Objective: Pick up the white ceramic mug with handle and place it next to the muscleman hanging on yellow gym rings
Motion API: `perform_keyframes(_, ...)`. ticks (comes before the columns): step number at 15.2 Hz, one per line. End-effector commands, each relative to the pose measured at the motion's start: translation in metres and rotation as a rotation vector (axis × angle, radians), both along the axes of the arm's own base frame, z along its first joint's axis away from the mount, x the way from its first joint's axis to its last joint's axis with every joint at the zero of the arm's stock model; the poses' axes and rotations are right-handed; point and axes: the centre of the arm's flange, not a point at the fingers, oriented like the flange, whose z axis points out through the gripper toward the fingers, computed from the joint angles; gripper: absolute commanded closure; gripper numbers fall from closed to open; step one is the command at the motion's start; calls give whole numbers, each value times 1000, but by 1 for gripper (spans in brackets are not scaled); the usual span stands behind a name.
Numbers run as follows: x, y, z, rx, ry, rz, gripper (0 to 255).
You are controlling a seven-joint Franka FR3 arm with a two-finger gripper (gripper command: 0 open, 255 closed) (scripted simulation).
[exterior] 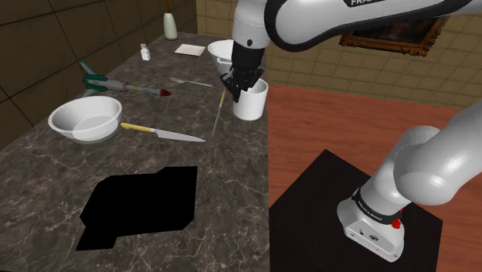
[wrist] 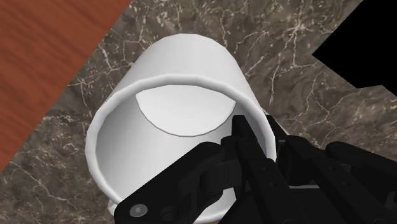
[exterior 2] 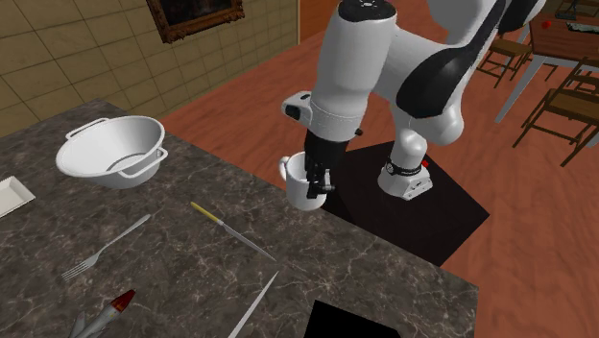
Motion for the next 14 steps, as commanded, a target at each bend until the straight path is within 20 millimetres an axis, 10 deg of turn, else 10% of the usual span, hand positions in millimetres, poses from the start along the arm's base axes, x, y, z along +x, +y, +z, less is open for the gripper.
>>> perform_keyframes(1,-20,19,-1,0,0,-2,255)
perform_keyframes(14,-136,145,-1,0,0,-2,255)
